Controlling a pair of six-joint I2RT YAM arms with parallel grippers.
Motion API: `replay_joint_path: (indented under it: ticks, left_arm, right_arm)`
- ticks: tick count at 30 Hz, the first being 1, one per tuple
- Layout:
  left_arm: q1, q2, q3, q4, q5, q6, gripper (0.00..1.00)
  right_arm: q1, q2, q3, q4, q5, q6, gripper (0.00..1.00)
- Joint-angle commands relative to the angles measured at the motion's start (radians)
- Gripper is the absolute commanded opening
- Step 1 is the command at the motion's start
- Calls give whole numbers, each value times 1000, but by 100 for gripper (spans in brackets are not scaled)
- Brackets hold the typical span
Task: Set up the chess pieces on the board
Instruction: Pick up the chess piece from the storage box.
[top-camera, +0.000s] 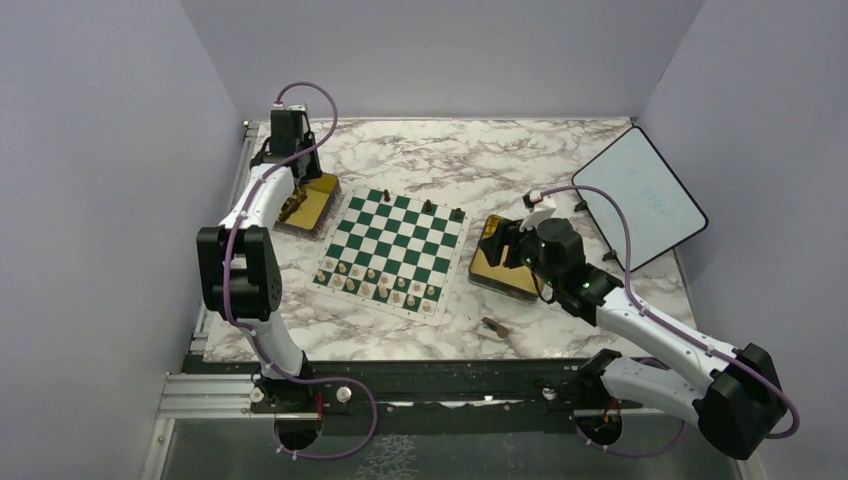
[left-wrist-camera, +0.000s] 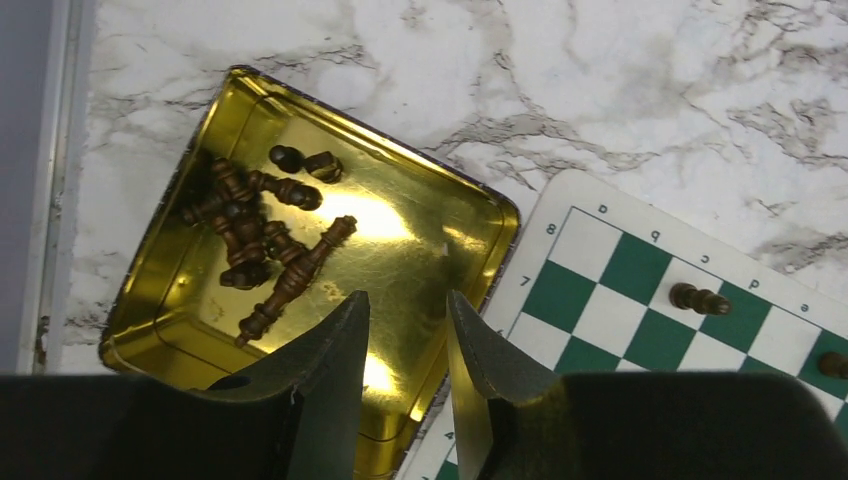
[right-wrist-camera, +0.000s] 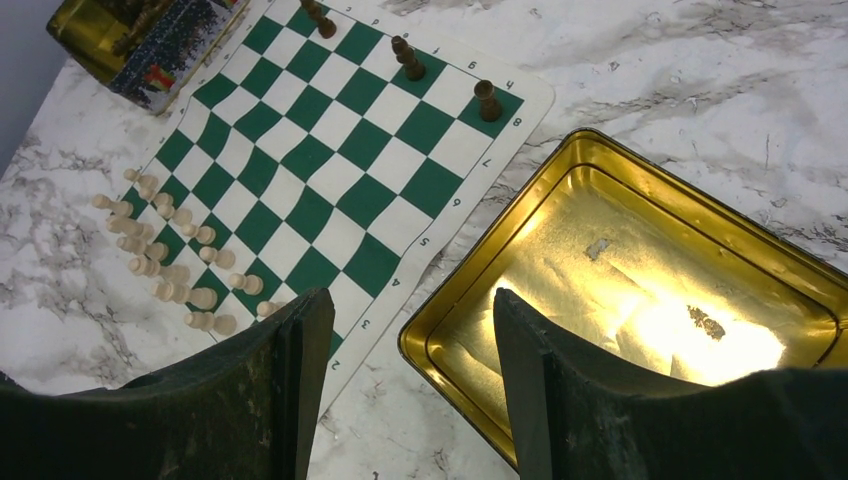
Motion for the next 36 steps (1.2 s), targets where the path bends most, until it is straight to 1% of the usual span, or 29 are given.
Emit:
replay_joint_path:
  ticks: [1,5,10,16,22,25,36]
  left_arm:
    - [57,0,5,29,-73,29,35]
    - [101,22,-3,37,-107,27,34]
    - [141,28,-40,63,-99,27,30]
    - [184,65,-63,80,-90,29,30]
    - [191,93,-75,89,-83,27,30]
    - [201,118,-69,92,-56,25,33]
    - [224,160,-49,91,-41,31,34]
  right_arm:
    - [2,-4,22,0,-15,-8,65]
    - [2,-13,36,-27,2,-1,65]
    - [3,-24,19,-19,-5,6,65]
    - [2,-16,21,-18,0,6,65]
    - [1,-11,19,-15,-1,8,65]
    - [2,-9,19,-15,0,8,65]
    - [1,-6,22,-13,-2,2,65]
